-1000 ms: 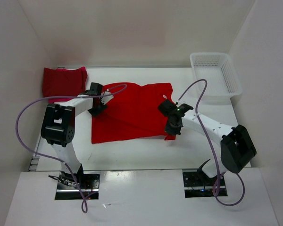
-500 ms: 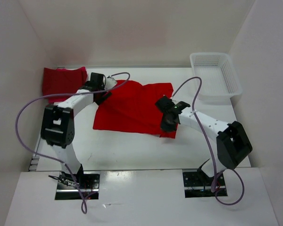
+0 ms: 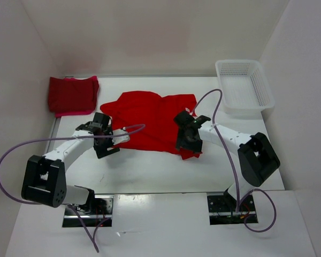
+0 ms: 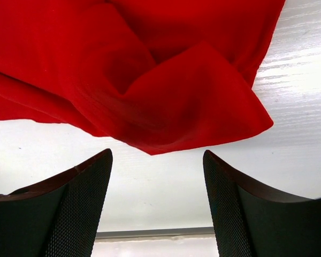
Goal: Fold and stack the t-shirts
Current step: Flatten out the tshirt
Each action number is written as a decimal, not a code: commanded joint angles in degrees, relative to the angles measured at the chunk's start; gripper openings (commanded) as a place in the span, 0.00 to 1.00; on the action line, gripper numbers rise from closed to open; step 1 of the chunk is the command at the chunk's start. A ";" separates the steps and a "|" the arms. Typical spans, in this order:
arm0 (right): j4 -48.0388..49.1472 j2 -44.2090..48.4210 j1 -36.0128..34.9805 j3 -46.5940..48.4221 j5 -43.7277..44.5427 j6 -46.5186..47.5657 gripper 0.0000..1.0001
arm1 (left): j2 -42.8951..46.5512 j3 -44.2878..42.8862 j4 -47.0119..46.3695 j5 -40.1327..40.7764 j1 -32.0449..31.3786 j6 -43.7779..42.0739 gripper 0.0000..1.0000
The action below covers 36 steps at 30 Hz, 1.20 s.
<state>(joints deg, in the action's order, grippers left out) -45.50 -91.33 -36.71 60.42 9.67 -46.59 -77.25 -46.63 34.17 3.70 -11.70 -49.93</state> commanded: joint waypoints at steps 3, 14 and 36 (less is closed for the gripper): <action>-0.56 1.15 0.41 -1.44 0.79 -0.70 0.74 | -2.27 1.62 -4.53 -1.78 -0.51 -2.89 0.88; -3.02 3.61 0.41 -1.98 1.84 -1.31 0.74 | -11.60 0.05 -11.59 -1.86 -0.51 1.24 0.79; 8.84 19.53 3.93 -14.98 -6.77 -18.71 0.71 | -6.86 -2.15 -5.26 -5.81 -0.51 13.01 0.00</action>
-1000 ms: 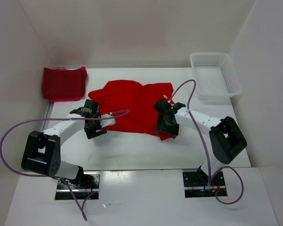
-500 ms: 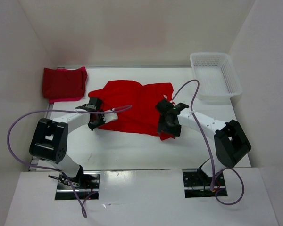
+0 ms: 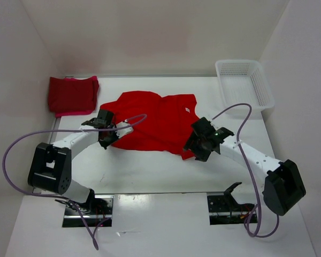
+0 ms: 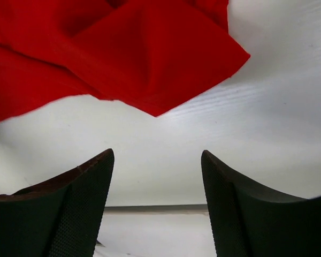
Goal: Fold and stack the t-shirts
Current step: Flatten out the tshirt
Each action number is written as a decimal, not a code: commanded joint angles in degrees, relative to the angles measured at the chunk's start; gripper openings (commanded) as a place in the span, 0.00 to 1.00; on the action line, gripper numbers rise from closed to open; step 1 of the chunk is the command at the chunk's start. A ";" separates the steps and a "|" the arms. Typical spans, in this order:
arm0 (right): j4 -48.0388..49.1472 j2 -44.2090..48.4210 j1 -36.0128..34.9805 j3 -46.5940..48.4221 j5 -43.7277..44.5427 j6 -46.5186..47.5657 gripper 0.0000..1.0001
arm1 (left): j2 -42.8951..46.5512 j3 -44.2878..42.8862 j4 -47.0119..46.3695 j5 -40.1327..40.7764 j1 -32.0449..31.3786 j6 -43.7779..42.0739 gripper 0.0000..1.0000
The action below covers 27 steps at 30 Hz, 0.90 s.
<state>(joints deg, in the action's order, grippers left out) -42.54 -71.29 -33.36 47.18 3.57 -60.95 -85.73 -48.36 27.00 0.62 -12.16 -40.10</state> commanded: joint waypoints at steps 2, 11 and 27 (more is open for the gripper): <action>7.90 -3.31 0.58 -1.74 -0.67 -4.35 0.73 | 2.23 -0.42 1.91 -2.73 -0.05 3.18 0.00; 12.04 -10.72 0.58 -1.21 -1.20 -3.83 0.91 | 3.38 0.72 1.91 -0.62 -0.05 3.18 0.00; 15.39 -14.94 2.87 -0.60 2.84 -3.83 0.54 | 4.96 1.25 2.44 0.61 -0.05 3.18 0.00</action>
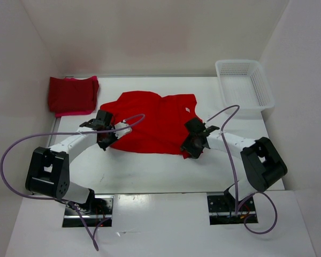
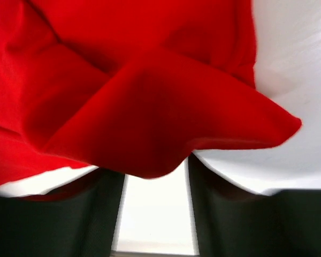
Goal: Fold and stack the t-shirts
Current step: Flatten out the tshirt
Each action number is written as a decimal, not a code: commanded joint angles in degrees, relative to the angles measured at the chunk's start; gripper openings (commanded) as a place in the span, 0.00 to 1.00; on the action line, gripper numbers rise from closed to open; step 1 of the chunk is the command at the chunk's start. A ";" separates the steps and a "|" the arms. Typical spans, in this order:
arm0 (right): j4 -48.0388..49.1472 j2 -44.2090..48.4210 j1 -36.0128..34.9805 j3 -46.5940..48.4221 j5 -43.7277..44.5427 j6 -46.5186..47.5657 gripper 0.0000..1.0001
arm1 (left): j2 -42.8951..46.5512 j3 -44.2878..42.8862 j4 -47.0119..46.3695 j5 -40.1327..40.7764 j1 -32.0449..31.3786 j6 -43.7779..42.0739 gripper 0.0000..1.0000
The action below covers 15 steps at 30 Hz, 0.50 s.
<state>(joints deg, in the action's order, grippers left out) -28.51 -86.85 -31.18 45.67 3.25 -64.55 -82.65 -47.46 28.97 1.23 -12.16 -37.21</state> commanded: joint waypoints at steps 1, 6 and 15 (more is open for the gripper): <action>0.05 1.50 0.68 1.61 4.39 -0.22 0.48 | 1.88 0.35 0.47 0.60 -0.05 0.30 0.00; -2.33 3.00 0.68 2.67 5.54 -0.22 0.13 | 1.88 0.35 0.47 1.23 -0.05 0.30 0.00; -8.74 8.80 0.68 3.37 6.77 1.79 0.00 | 1.88 -0.17 0.47 2.98 -0.05 0.30 0.00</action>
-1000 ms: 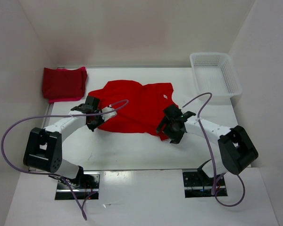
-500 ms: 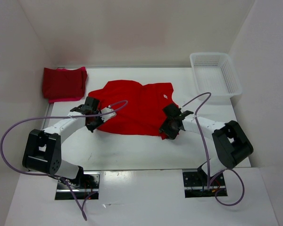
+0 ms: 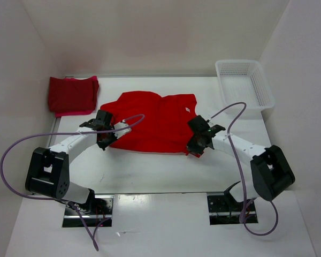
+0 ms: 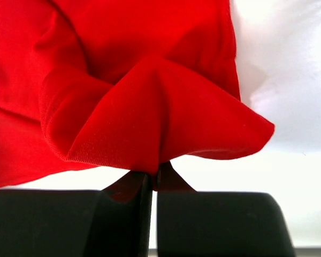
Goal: Fold and stack the t-shirts
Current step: Flatten out the tshirt
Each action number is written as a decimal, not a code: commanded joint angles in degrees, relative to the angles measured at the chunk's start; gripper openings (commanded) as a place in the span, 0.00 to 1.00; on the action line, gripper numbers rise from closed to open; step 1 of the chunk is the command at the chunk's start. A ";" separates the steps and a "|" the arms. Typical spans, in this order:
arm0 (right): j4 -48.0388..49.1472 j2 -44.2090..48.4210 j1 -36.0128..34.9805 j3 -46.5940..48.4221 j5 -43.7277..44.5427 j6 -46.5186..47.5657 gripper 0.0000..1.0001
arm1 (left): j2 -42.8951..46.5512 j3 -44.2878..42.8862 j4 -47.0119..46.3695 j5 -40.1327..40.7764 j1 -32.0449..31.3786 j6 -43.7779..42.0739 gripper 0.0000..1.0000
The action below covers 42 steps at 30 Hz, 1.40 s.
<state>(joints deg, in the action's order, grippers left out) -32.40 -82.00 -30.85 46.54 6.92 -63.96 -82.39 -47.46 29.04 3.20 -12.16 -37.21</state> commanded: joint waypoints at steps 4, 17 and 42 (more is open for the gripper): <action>-9.16 7.37 1.22 4.70 3.72 3.93 0.00 | 1.62 -0.70 0.41 1.63 -0.05 0.30 0.00; -0.29 0.96 6.07 -1.73 -6.84 7.89 0.43 | 1.62 -1.76 1.11 0.49 -0.05 0.30 0.00; 0.07 -3.18 5.54 -4.71 -5.16 7.89 0.11 | 2.15 -1.23 1.64 1.01 -0.05 0.30 0.00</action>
<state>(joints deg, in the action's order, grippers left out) -31.70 -85.73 -24.88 43.46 0.08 -55.88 -81.84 -47.51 30.00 4.23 -12.19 -37.21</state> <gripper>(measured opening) 0.122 0.009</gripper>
